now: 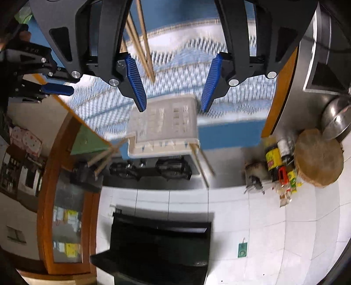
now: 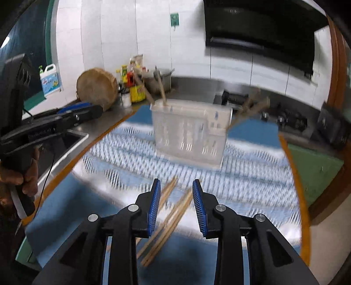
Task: Organize utensils
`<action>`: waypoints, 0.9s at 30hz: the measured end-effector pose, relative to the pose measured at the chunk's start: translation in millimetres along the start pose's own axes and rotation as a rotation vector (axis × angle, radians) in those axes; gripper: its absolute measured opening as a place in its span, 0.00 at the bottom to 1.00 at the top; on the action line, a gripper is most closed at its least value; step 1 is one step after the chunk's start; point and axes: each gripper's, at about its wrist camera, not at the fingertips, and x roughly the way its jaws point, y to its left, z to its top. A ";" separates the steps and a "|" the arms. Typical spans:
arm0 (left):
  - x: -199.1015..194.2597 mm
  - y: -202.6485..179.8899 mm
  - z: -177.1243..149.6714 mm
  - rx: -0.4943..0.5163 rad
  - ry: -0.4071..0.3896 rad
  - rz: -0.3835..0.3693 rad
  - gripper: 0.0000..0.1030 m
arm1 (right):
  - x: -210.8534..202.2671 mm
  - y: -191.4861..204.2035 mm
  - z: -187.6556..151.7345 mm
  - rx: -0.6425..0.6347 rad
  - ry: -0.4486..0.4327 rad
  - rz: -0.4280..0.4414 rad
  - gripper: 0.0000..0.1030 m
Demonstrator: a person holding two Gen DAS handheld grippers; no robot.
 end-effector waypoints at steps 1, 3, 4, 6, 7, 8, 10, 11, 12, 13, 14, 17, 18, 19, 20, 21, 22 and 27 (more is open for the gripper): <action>-0.5 -1.5 -6.5 0.002 0.008 0.003 0.53 | 2.3 3.2 -11.6 0.006 0.013 -0.004 0.29; -2.5 -3.7 -23.4 0.000 0.031 0.007 0.55 | 7.0 8.0 -32.1 0.022 0.035 -0.019 0.33; -3.6 -4.6 -31.2 -0.006 0.041 0.006 0.56 | 10.4 10.2 -43.5 0.034 0.050 -0.025 0.34; -6.0 -5.9 -44.6 -0.020 0.057 0.004 0.57 | 17.4 11.1 -62.8 0.077 0.081 -0.012 0.34; -6.6 -6.2 -49.7 -0.025 0.062 0.006 0.58 | 20.1 11.9 -69.3 0.091 0.091 -0.009 0.34; -6.6 -7.3 -53.3 -0.027 0.067 0.010 0.59 | 25.3 12.4 -78.0 0.114 0.110 -0.014 0.36; -7.6 -9.4 -64.0 -0.031 0.077 0.018 0.61 | 30.7 12.3 -86.1 0.138 0.124 -0.023 0.45; -8.3 -10.3 -67.7 -0.033 0.081 0.019 0.63 | 34.1 13.4 -91.4 0.157 0.133 -0.015 0.47; -9.1 -10.0 -72.3 -0.039 0.086 0.022 0.64 | 35.5 13.8 -94.1 0.165 0.137 -0.014 0.47; -10.1 -9.2 -76.1 -0.045 0.088 0.024 0.64 | 37.6 15.2 -96.8 0.171 0.141 -0.017 0.47; -10.9 -8.0 -79.2 -0.052 0.090 0.027 0.65 | 39.4 15.8 -97.4 0.173 0.143 -0.022 0.48; -12.3 -5.8 -86.4 -0.069 0.096 0.036 0.66 | 44.3 17.3 -101.8 0.169 0.158 -0.044 0.53; -12.8 -4.8 -89.2 -0.076 0.098 0.039 0.67 | 45.3 16.8 -103.5 0.164 0.162 -0.052 0.53; -12.9 -4.0 -91.4 -0.081 0.101 0.040 0.67 | 46.3 17.2 -104.1 0.161 0.166 -0.058 0.54; -13.0 -4.1 -93.3 -0.084 0.102 0.039 0.68 | 47.8 17.6 -105.4 0.160 0.171 -0.065 0.57; -13.1 -3.8 -95.3 -0.089 0.105 0.038 0.68 | 48.1 17.4 -106.4 0.158 0.173 -0.069 0.58; -13.1 -3.7 -97.4 -0.093 0.107 0.038 0.69 | 49.1 17.9 -107.2 0.154 0.176 -0.078 0.58; -10.2 -5.7 -104.0 -0.098 0.125 0.034 0.71 | 51.5 16.5 -109.2 0.145 0.184 -0.108 0.64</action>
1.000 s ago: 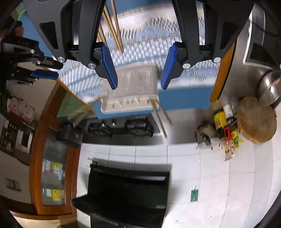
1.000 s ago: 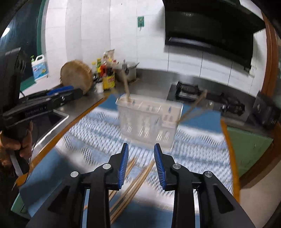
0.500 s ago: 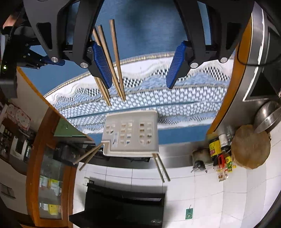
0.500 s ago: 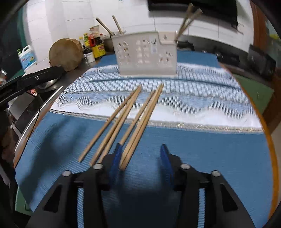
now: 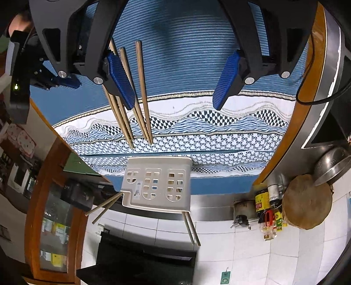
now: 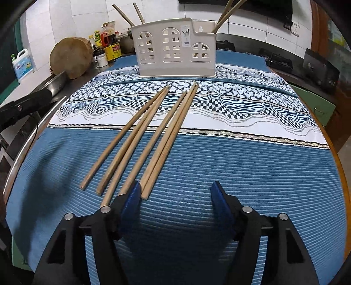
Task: Organize utensils
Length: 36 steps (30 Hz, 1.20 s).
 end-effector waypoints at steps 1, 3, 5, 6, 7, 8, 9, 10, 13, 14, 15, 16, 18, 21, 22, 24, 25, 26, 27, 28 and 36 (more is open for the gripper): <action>0.5 -0.3 -1.2 0.000 0.004 0.000 0.71 | -0.4 -0.9 0.0 -0.002 -0.001 -0.010 0.64; 1.3 0.0 -3.8 -0.001 0.010 0.000 0.73 | -0.5 -3.6 -0.3 -0.005 -0.002 -0.026 0.64; 1.9 0.5 -6.7 -0.002 0.015 0.001 0.74 | -2.2 -6.3 -0.4 -0.002 -0.005 -0.043 0.64; 2.3 1.2 -8.3 -0.005 0.019 0.003 0.75 | -3.2 -7.2 -0.1 -0.004 -0.010 -0.057 0.64; 2.7 1.9 -9.8 -0.009 0.022 0.004 0.76 | -4.1 -7.2 0.0 -0.008 -0.015 -0.074 0.65; 2.9 2.7 -11.6 -0.014 0.025 0.004 0.77 | -5.4 -7.3 0.4 -0.015 -0.022 -0.091 0.64; 3.3 3.5 -12.9 -0.016 0.028 0.004 0.78 | -5.7 -7.0 0.8 -0.018 -0.023 -0.092 0.64; 3.8 4.5 -14.2 -0.019 0.032 0.005 0.78 | -5.1 -6.6 1.3 -0.017 -0.022 -0.089 0.64; 6.8 6.5 -19.5 -0.026 0.050 0.009 0.79 | -2.6 -1.9 2.6 -0.017 -0.021 -0.071 0.64; 7.5 6.9 -20.9 -0.028 0.053 0.008 0.80 | -1.4 -0.5 3.4 -0.018 -0.019 -0.064 0.61; 7.9 7.3 -22.7 -0.030 0.058 0.009 0.80 | 0.2 1.5 4.5 -0.019 -0.017 -0.058 0.60; 8.1 7.5 -23.5 -0.030 0.060 0.011 0.80 | 1.3 3.5 5.3 -0.021 -0.018 -0.058 0.55; 8.1 8.9 -25.2 -0.032 0.063 0.013 0.80 | 4.0 5.6 7.3 -0.025 -0.015 -0.056 0.48; 7.7 12.2 -26.6 -0.039 0.064 0.018 0.81 | 9.2 6.8 10.3 -0.028 -0.003 -0.060 0.41; 7.5 12.3 -27.1 -0.041 0.064 0.018 0.81 | 10.4 7.1 11.4 -0.028 -0.002 -0.062 0.41; 7.9 12.5 -28.3 -0.044 0.066 0.018 0.81 | 11.5 8.6 12.8 -0.035 -0.003 -0.070 0.41; 8.3 12.6 -29.1 -0.045 0.068 0.017 0.81 | 12.3 9.2 13.5 -0.037 -0.001 -0.071 0.41; 9.0 12.8 -29.6 -0.046 0.070 0.015 0.81 | 13.2 9.7 14.2 -0.041 -0.001 -0.072 0.41; 10.2 11.7 -30.6 -0.045 0.075 0.012 0.81 | 13.8 11.0 14.5 -0.045 -0.001 -0.075 0.41; 10.7 11.0 -31.4 -0.042 0.078 0.010 0.81 | 14.2 11.3 14.7 -0.050 0.000 -0.077 0.39; 18.8 3.0 -37.9 -0.015 0.112 -0.006 0.82 | 10.0 -2.3 11.8 -0.044 -0.004 -0.103 0.11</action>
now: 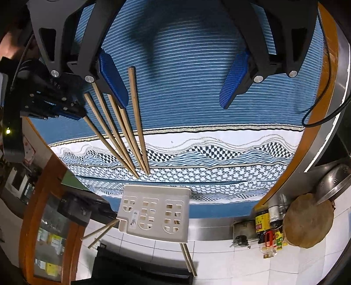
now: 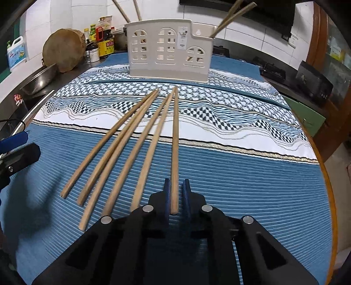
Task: Organize utensils
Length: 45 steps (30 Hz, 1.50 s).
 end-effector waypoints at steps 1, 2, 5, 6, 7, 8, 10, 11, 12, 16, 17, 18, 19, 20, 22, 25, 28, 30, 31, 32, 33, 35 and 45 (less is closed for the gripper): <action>1.9 -2.3 -0.4 0.006 0.008 -0.004 0.82 | -0.2 -2.2 -0.4 0.005 0.001 -0.001 0.11; 3.9 -5.1 -1.5 0.016 0.013 -0.006 0.82 | -0.8 -4.4 -0.7 0.012 0.002 0.004 0.11; 10.3 -11.0 -3.6 0.035 0.030 -0.009 0.82 | -5.4 -4.5 0.2 0.017 -0.010 0.032 0.15; 13.4 -13.1 -4.4 0.037 0.039 -0.008 0.81 | -5.9 -3.1 0.6 0.015 -0.011 0.040 0.18; 15.5 -14.9 -5.3 0.039 0.045 -0.010 0.81 | -5.7 -1.9 1.2 0.013 -0.011 0.059 0.24; 17.5 -16.7 -5.6 0.044 0.052 -0.012 0.80 | -4.4 -0.5 1.4 0.012 -0.007 0.069 0.25; 21.6 -21.4 -6.1 0.060 0.062 -0.014 0.80 | -1.9 1.1 1.5 0.006 -0.003 0.070 0.26; 23.2 -22.7 -6.2 0.064 0.067 -0.015 0.78 | 0.0 0.9 1.1 0.009 0.002 0.074 0.26; 26.4 -25.0 -6.2 0.071 0.078 -0.021 0.72 | 0.3 0.3 0.7 0.010 0.000 0.077 0.26; 35.6 -29.8 -7.9 0.081 0.108 -0.043 0.57 | 0.4 -0.4 0.3 0.004 -0.001 0.079 0.23; 36.9 -30.9 -8.4 0.080 0.110 -0.047 0.55 | 0.3 -1.4 0.1 0.004 -0.001 0.078 0.20; 38.4 -31.7 -8.6 0.077 0.113 -0.056 0.51 | 0.1 -2.7 0.3 0.006 -0.002 0.078 0.18; 40.3 -32.7 -8.6 0.076 0.119 -0.064 0.49 | 0.2 -4.4 0.0 0.009 -0.002 0.082 0.17; 41.9 -33.2 -8.5 0.074 0.122 -0.067 0.45 | 0.4 -5.3 0.0 0.010 -0.001 0.084 0.15; 44.3 -35.0 -7.7 0.077 0.120 -0.072 0.40 | 0.5 -6.1 0.5 0.009 -0.001 0.084 0.15; 46.7 -36.4 -5.5 0.074 0.123 -0.089 0.26 | 1.1 -4.8 1.0 0.006 -0.003 0.083 0.15; 47.9 -39.5 -4.3 0.080 0.124 -0.100 0.17 | 1.8 -3.1 1.2 0.002 -0.004 0.080 0.17; 49.1 -43.0 -4.5 0.091 0.125 -0.093 0.12 | 2.4 -2.3 1.3 -0.005 -0.004 0.077 0.17; 50.0 -45.8 -4.6 0.101 0.126 -0.086 0.12 | 2.9 -2.2 1.7 -0.007 -0.003 0.075 0.17; 50.6 -47.4 -4.3 0.109 0.127 -0.078 0.12 | 3.1 -1.9 2.0 -0.010 -0.002 0.075 0.17; 51.2 -49.4 -3.7 0.118 0.129 -0.069 0.12 | 3.2 -1.8 2.2 -0.012 -0.002 0.075 0.17; 52.2 -49.6 -2.5 0.124 0.131 -0.056 0.09 | 3.3 -1.9 2.0 -0.017 -0.001 0.075 0.16; 50.8 -45.8 -1.1 0.113 0.133 -0.071 0.06 | -0.6 -8.9 -0.6 0.007 -0.011 0.092 0.07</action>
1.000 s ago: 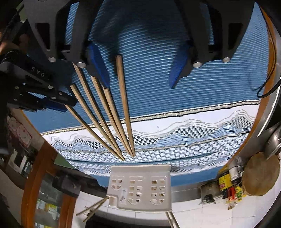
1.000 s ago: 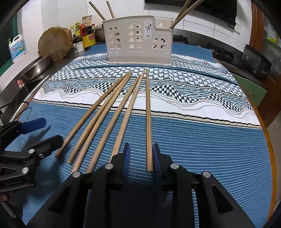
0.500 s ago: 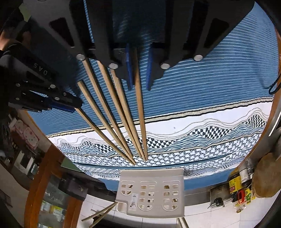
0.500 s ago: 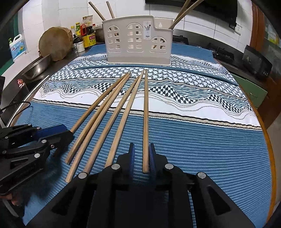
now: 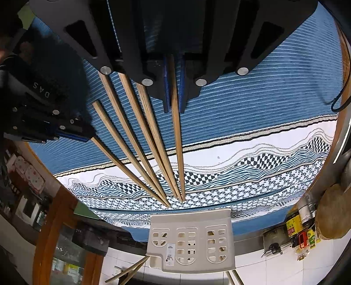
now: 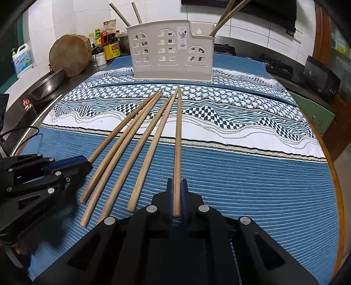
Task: Organize utensils
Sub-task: 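Lift both held chopsticks and carry them over the white holder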
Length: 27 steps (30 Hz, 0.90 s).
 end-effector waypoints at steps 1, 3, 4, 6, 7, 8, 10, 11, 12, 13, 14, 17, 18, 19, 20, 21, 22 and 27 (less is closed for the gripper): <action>-0.4 1.3 0.2 -0.005 0.000 -0.007 0.06 | -2.7 -0.6 -0.3 0.003 -0.008 0.002 0.07; -4.1 3.7 0.7 -0.012 -0.008 -0.012 0.06 | -8.3 -1.8 -0.2 0.009 -0.022 0.006 0.07; -7.4 4.8 1.5 -0.014 -0.017 -0.017 0.06 | -12.2 -2.4 0.7 0.011 -0.032 0.008 0.07; -15.8 7.2 4.2 -0.020 -0.040 -0.025 0.06 | -21.5 -2.6 4.3 0.009 -0.057 0.008 0.07; -20.6 8.7 6.2 -0.022 -0.054 -0.027 0.06 | -27.4 -2.7 6.9 0.009 -0.073 0.011 0.07; -23.8 9.8 7.8 -0.023 -0.064 -0.030 0.06 | -34.0 -3.1 10.1 0.009 -0.091 0.016 0.07; -34.9 13.3 13.7 -0.029 -0.096 -0.033 0.06 | -46.1 -4.3 17.6 0.008 -0.125 0.019 0.07; -38.1 13.9 15.5 -0.030 -0.106 -0.036 0.06 | -51.0 -5.5 20.6 0.008 -0.138 0.023 0.07; -43.7 15.3 18.9 -0.034 -0.124 -0.040 0.06 | -58.0 -6.5 26.2 0.008 -0.158 0.030 0.07; -49.7 16.4 22.8 -0.036 -0.145 -0.045 0.06 | -63.6 -7.6 31.6 0.007 -0.175 0.034 0.07; -53.7 17.5 26.0 -0.035 -0.161 -0.046 0.06 | -69.1 -8.6 37.7 0.003 -0.191 0.036 0.07; -62.4 20.0 35.9 -0.030 -0.202 -0.043 0.05 | -79.5 -12.4 55.5 -0.003 -0.223 0.054 0.07; -63.8 21.8 39.5 -0.031 -0.211 -0.047 0.05 | -81.5 -14.4 60.4 -0.002 -0.228 0.062 0.07; -64.2 23.1 43.2 -0.031 -0.217 -0.051 0.05 | -83.8 -15.9 67.3 -0.002 -0.235 0.074 0.07; -65.0 24.3 46.8 -0.032 -0.226 -0.052 0.05 | -84.8 -16.2 71.8 -0.004 -0.240 0.079 0.07; -65.6 25.3 49.3 -0.031 -0.233 -0.053 0.05 | -86.5 -16.6 78.7 -0.009 -0.246 0.084 0.07; -66.3 25.5 51.7 -0.027 -0.239 -0.055 0.05 | -87.5 -16.9 84.2 -0.014 -0.249 0.088 0.07; -70.4 29.2 70.2 -0.019 -0.272 -0.068 0.05 | -90.4 -22.4 115.9 -0.033 -0.257 0.118 0.07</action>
